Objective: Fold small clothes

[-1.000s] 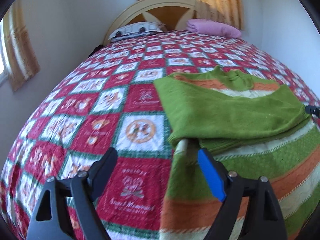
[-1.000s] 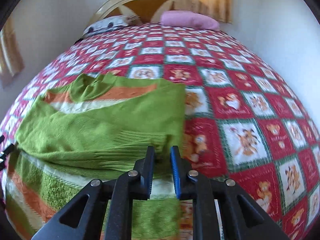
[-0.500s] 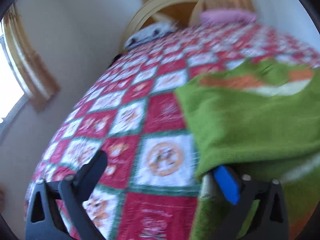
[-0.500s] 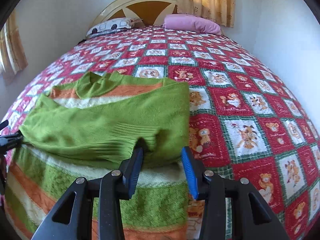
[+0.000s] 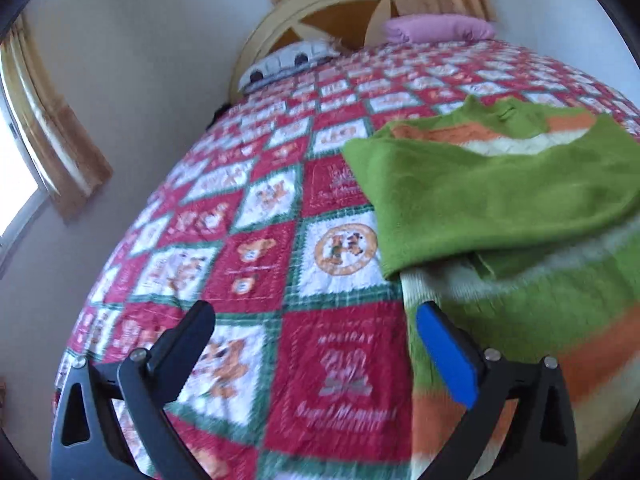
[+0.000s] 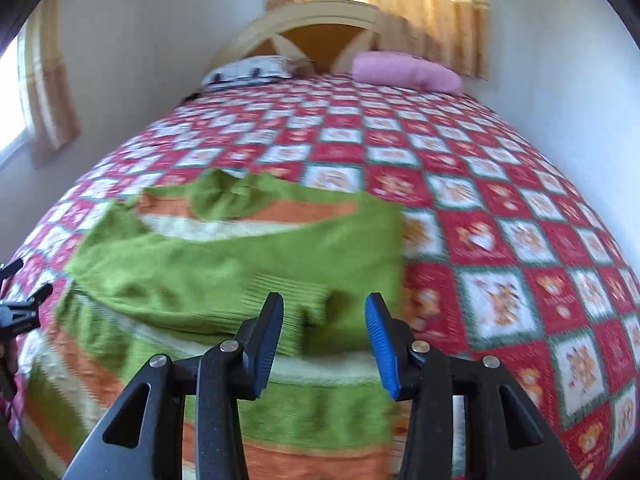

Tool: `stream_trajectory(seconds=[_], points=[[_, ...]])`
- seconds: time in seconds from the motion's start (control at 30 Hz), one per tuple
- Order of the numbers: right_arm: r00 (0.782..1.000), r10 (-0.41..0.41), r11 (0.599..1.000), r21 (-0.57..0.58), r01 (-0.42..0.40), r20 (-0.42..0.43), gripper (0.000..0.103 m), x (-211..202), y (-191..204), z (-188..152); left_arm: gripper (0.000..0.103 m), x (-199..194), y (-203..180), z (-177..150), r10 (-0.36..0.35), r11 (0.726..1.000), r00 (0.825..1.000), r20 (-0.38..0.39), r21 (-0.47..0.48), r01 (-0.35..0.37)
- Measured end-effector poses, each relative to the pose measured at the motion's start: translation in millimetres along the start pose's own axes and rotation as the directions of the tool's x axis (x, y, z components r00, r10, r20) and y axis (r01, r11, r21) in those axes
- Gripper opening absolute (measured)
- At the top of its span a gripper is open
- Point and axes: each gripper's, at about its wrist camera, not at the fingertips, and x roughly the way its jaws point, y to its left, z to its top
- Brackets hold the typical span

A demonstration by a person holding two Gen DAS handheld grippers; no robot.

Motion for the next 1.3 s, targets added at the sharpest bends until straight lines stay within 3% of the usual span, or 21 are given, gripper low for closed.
stream_trajectory(seconds=[0.13,0.23,0.33,0.43,0.6,0.67,0.77,0.83,0.87,0.93,1.03,1.13,1.2,1.3], points=[[1.000,0.008,0.999,-0.054,-0.009,-0.021,0.043,18,23,8,0.103,-18,25,15,0.030,0.994,0.997,0.077,-0.105,-0.022],[0.997,-0.007,0.995,-0.101,-0.001,-0.074,0.040,29,33,-1,0.103,-10,26,35,0.038,0.990,0.994,0.102,-0.137,-0.024],[0.981,-0.063,0.985,-0.169,0.032,-0.182,0.039,38,37,-32,0.103,21,9,46,0.024,0.993,0.999,0.048,-0.113,-0.019],[0.987,-0.043,0.982,-0.191,0.013,-0.155,0.039,26,30,-50,0.103,45,-13,33,0.020,0.999,0.999,-0.033,-0.039,-0.022],[0.990,0.134,0.991,0.028,-0.132,-0.054,0.040,-1,-5,-19,0.103,43,-21,20,0.007,1.000,1.000,-0.025,-0.012,-0.007],[0.986,0.164,0.981,0.111,-0.158,-0.041,0.040,4,-15,-4,0.103,43,-24,18,0.008,1.000,1.000,-0.028,-0.005,-0.008],[0.990,0.095,0.980,0.185,-0.075,-0.102,0.040,32,-23,10,0.103,44,-22,18,0.000,1.000,1.000,-0.031,-0.014,0.000],[0.973,0.068,0.983,0.183,-0.027,-0.219,0.039,64,-21,8,0.103,44,-22,18,0.001,1.000,1.000,-0.027,-0.016,-0.001],[0.970,0.053,0.986,0.169,-0.013,-0.236,0.027,71,-18,5,0.103,44,-23,18,0.005,1.000,1.000,-0.025,-0.015,-0.005],[0.977,0.012,0.997,0.071,0.003,-0.212,0.002,71,-2,4,0.103,44,-24,18,0.011,1.000,1.000,-0.022,-0.010,-0.011],[0.994,-0.026,1.000,0.006,0.027,-0.106,0.002,45,14,14,0.103,43,-23,17,0.008,1.000,1.000,-0.020,-0.017,-0.009],[0.997,-0.082,0.996,-0.029,0.082,0.001,0.002,26,19,29,0.103,43,-21,17,0.004,1.000,1.000,-0.021,-0.026,-0.004],[0.995,-0.097,0.995,-0.025,0.097,-0.001,0.002,28,18,31,0.103,42,-23,17,0.012,1.000,1.000,-0.017,-0.021,-0.012],[0.972,-0.230,0.973,-0.033,0.229,-0.049,0.003,51,9,25,0.103,41,-27,17,0.034,0.999,0.999,-0.012,-0.004,-0.034]])
